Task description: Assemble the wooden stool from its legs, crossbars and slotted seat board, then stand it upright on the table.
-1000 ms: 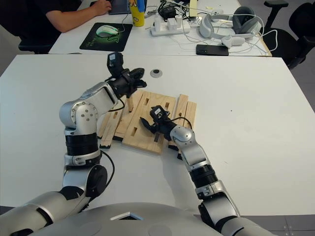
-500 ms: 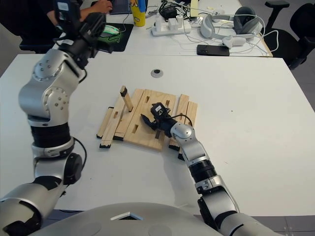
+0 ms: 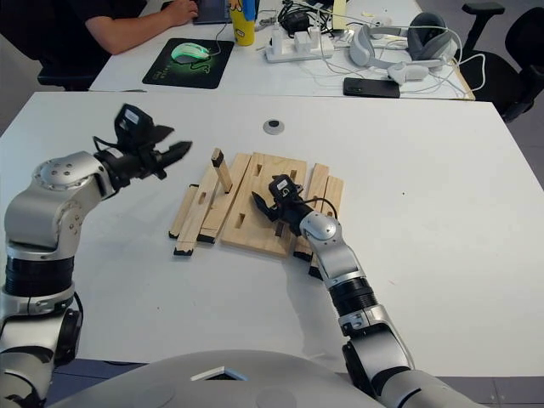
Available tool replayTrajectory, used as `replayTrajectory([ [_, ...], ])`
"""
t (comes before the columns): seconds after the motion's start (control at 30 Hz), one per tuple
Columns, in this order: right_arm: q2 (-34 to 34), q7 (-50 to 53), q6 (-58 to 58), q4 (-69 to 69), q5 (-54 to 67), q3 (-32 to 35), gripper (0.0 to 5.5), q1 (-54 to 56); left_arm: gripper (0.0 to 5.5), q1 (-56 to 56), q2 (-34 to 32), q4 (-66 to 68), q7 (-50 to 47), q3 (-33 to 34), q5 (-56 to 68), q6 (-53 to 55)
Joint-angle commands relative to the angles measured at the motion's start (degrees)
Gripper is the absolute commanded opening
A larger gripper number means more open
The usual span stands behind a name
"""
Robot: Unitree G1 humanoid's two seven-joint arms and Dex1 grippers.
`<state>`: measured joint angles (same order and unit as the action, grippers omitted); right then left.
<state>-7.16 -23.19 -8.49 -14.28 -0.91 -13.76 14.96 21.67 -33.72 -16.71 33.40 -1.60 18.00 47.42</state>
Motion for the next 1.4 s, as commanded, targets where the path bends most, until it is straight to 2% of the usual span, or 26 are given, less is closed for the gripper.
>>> replayTrajectory([
  [0.03, -1.36, -0.02, -2.27, -0.98, -0.71, 0.34, 3.37, -1.91, 2.75, -3.02, -3.8, -2.82, 3.84, -3.09, 0.03, 1.21],
  [0.23, -1.24, -0.37, -2.38, -1.04, -0.54, 0.04, 3.37, -1.67, 2.75, -2.9, -3.64, -1.68, 4.15, -4.54, -1.37, -0.61],
  [0.47, -0.86, -0.88, -2.24, -1.88, -0.59, -0.47, 3.37, -0.92, 2.75, -1.86, 1.82, -1.84, 1.49, -5.91, -0.17, 0.68],
  [0.8, -0.18, -1.12, -2.68, -1.02, -0.86, -1.48, 3.37, -1.23, 2.75, 0.08, 5.02, -0.7, -5.04, -11.19, -7.3, 0.21],
  [0.93, 0.25, -1.51, -2.51, -1.68, -1.01, -1.9, 3.37, -0.79, 2.75, -0.26, 9.22, -0.49, -8.32, -12.83, -8.62, 0.84],
  [1.27, 0.57, -1.92, -2.27, -2.41, -1.18, -2.45, 3.37, 0.21, 2.75, 0.05, 13.49, 2.66, -14.77, -10.2, -11.83, 0.11],
  [1.4, 0.71, -2.03, -2.19, -2.61, -1.28, -2.69, 3.37, 0.41, 2.22, 0.19, 14.27, 3.29, -16.09, -8.76, -12.36, -0.41],
])
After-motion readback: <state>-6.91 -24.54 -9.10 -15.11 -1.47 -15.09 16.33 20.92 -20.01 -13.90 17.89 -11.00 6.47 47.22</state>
